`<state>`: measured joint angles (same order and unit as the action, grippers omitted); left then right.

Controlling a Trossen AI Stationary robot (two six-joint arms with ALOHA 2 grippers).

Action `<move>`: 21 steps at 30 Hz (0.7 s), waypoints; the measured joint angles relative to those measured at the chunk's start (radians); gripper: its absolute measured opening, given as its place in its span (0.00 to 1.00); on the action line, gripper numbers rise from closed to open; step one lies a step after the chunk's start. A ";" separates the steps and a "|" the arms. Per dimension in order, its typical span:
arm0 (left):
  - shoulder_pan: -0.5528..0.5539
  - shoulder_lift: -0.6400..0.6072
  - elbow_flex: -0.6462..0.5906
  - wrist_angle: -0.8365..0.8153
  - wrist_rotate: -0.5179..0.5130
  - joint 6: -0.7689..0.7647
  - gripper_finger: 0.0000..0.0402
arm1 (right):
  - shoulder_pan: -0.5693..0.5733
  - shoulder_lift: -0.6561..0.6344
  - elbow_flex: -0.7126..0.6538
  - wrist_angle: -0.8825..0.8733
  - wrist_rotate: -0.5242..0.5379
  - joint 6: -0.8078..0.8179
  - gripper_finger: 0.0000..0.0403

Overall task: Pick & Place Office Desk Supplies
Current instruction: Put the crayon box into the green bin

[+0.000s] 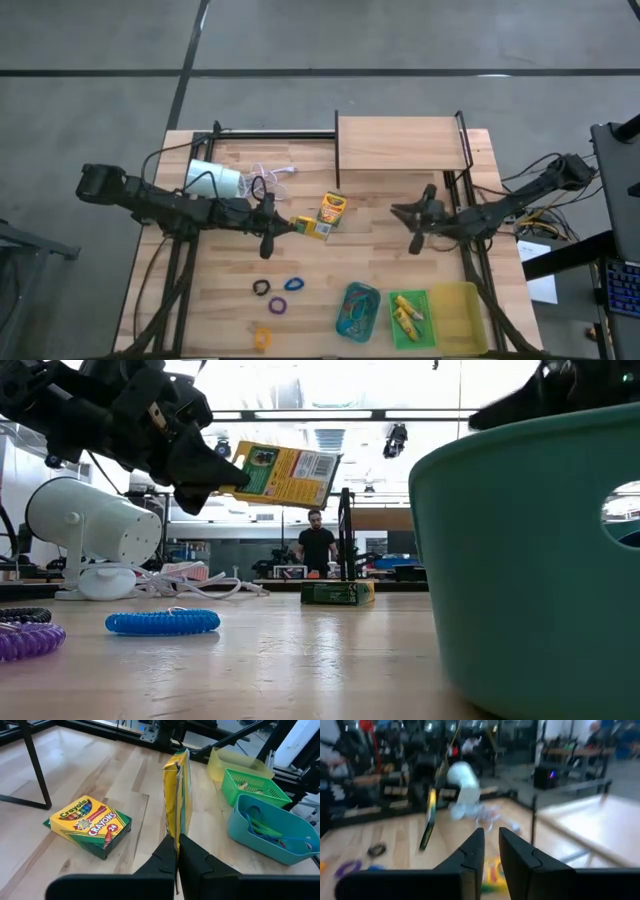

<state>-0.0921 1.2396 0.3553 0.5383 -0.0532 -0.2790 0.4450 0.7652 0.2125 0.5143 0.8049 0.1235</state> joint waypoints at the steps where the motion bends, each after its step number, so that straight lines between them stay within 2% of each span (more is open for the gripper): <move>1: 0.000 0.000 0.000 0.005 0.000 0.000 0.02 | 0.000 -0.038 -0.003 0.000 0.013 -0.028 0.13; 5: 0.000 0.000 0.000 0.031 0.000 0.004 0.02 | -0.001 -0.173 -0.009 -0.011 0.036 -0.122 0.13; 9: -0.001 0.000 0.008 0.048 0.015 0.019 0.02 | 0.000 -0.244 -0.017 -0.049 0.028 -0.150 0.13; 11: -0.011 0.001 0.023 0.041 0.017 0.034 0.02 | 0.000 -0.255 -0.022 -0.066 0.029 -0.152 0.13; 15: -0.052 0.032 0.074 0.037 0.019 0.176 0.02 | 0.000 -0.254 -0.027 -0.071 0.032 -0.161 0.13; 18: -0.084 0.085 0.144 0.036 0.020 0.280 0.02 | 0.000 -0.251 -0.027 -0.071 0.033 -0.161 0.13; 21: -0.100 0.159 0.236 0.031 0.027 0.310 0.02 | 0.000 -0.252 -0.028 -0.077 0.033 -0.161 0.13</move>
<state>-0.1918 1.3982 0.5916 0.5698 -0.0260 0.0309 0.4450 0.5133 0.1848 0.4371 0.8375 -0.0376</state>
